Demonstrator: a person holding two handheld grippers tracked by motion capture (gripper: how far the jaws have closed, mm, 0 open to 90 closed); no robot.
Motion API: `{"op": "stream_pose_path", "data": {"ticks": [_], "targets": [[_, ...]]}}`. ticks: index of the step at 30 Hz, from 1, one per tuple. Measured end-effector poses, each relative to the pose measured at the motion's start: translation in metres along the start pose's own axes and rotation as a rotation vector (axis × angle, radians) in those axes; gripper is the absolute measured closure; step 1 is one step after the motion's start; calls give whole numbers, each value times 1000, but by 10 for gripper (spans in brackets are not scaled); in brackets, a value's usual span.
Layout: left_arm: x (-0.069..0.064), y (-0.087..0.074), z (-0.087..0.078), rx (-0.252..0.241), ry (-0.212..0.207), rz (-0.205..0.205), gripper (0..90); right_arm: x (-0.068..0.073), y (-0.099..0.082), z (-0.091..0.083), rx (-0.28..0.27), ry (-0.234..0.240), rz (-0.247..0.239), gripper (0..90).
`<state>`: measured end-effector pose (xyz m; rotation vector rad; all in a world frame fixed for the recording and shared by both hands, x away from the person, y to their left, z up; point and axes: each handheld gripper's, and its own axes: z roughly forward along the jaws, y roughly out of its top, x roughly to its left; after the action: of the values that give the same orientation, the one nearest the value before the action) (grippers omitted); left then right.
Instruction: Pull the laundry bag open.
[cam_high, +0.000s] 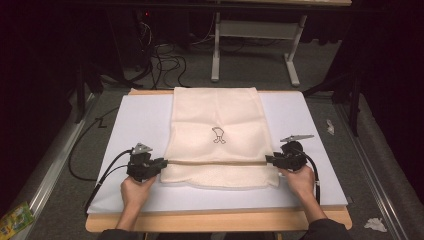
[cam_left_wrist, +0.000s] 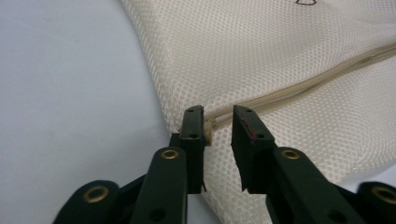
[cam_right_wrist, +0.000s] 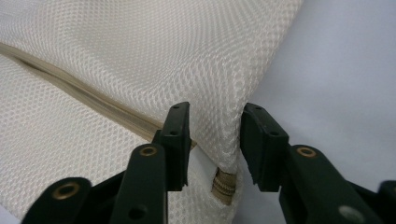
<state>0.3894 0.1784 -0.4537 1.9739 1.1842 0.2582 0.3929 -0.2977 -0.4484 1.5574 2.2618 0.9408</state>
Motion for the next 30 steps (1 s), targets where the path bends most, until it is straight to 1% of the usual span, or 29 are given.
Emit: {"op": "stream_pose_path", "data": {"ticks": [4, 7, 9, 13, 14, 16, 18, 22, 24, 26, 30], "targets": [[0, 1, -5, -25, 6, 7, 677, 2, 0, -4, -26, -21, -16, 581], [1, 1, -9, -48, 10, 11, 643, 2, 0, -8, -44, -24, -14, 558], [2, 2, -13, -61, 11, 16, 635, 1, 0, -11, -63, -24, -15, 558], [3, 3, -19, -82, 4, 11, 627, 1, -1, -19, -101, -17, -21, 578], [5, 3, -21, -82, 11, 16, 628, 0, -1, -20, -109, -15, -23, 584], [6, 3, -25, -93, 17, 11, 629, 0, -2, -25, -131, -11, -24, 597], [7, 3, -29, -103, 21, 20, 628, -1, -3, -32, -150, -7, -16, 608], [8, 3, -37, -133, 32, 17, 626, -6, -6, -43, -191, -14, -18, 623], [9, 2, -41, -143, 34, 16, 626, -8, -7, -49, -202, -17, 0, 627], [10, 2, -44, -153, 38, 17, 625, -12, -9, -54, -215, -22, 2, 630], [13, 1, -49, -163, 54, 14, 623, -20, -13, -63, -250, -32, 21, 631]]}}
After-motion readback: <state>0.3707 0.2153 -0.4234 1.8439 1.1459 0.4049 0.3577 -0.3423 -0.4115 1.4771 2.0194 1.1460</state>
